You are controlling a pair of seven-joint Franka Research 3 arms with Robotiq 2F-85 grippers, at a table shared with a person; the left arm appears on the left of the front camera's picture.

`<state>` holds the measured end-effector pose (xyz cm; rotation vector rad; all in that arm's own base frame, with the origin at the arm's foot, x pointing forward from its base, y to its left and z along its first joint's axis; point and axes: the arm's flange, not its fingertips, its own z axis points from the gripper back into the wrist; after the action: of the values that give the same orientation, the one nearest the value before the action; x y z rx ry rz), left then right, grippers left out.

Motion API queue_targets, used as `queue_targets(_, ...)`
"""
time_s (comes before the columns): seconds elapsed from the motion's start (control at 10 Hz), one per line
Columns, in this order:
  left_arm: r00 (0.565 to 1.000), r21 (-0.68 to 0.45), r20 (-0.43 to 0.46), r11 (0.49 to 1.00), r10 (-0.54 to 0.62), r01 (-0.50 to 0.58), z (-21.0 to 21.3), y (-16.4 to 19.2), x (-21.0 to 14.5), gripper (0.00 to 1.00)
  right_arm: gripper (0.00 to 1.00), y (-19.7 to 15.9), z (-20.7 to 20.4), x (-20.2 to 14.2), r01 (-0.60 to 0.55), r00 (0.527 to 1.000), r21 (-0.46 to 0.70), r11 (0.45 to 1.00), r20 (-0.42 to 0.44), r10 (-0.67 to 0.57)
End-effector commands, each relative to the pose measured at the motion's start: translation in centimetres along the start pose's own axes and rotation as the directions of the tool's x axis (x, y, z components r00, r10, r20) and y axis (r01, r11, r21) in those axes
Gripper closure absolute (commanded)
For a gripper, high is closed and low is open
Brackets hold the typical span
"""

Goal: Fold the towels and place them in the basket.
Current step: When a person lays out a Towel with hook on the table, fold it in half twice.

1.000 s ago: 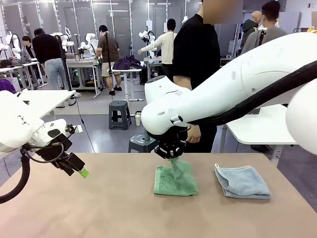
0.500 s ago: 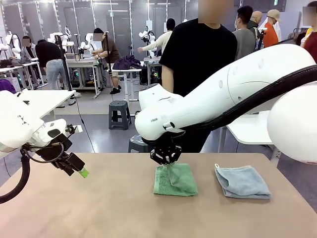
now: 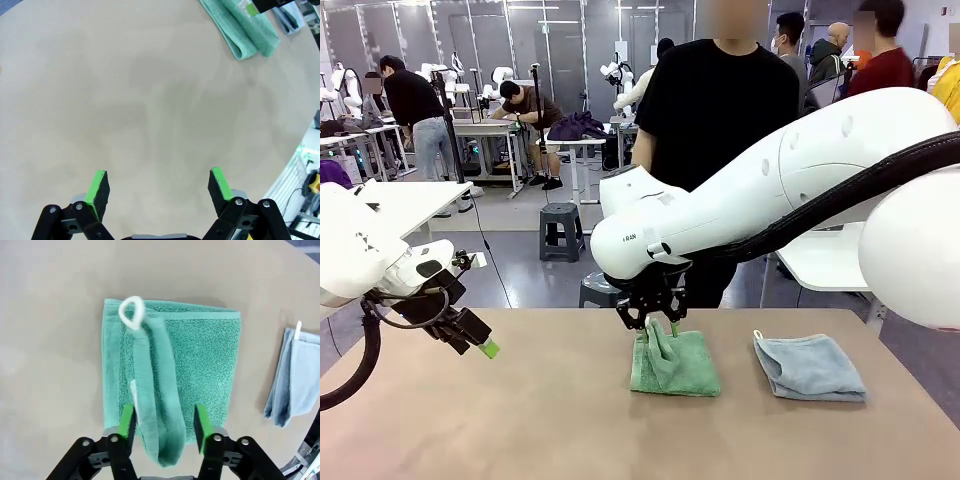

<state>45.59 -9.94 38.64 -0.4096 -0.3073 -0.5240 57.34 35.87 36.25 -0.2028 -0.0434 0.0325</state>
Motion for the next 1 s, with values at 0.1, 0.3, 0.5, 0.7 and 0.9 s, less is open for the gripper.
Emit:
queue_targets(0.1,1.0,-0.003,-0.014,1.0,0.007,-0.007,0.2,0.0,0.3,0.0,0.0,-0.5,0.1,-0.8,0.016,1.0,0.045,0.999,0.01,-0.016)
queue_targets(0.3,1.0,-0.003,-0.014,1.0,0.007,-0.007,0.2,0.0,0.3,0.0,0.0,-1.0,0.5,-1.3,0.012,1.0,0.083,0.996,0.019,-0.013)
queue_targets(0.5,1.0,-0.003,-0.014,1.0,0.007,-0.007,0.2,0.0,0.3,0.0,0.0,-1.9,0.8,-2.1,0.006,0.999,0.139,0.99,0.04,-0.012)
queue_targets(0.7,1.0,-0.003,-0.014,1.0,0.007,-0.007,0.2,0.0,0.3,0.0,0.0,-0.3,1.2,-0.5,0.021,1.0,0.089,0.996,0.022,-0.023)
queue_targets(0.9,1.0,-0.003,-0.014,1.0,0.007,-0.007,0.2,0.0,0.3,0.0,0.0,-0.3,1.2,-0.5,0.021,1.0,0.089,0.996,0.022,-0.023)
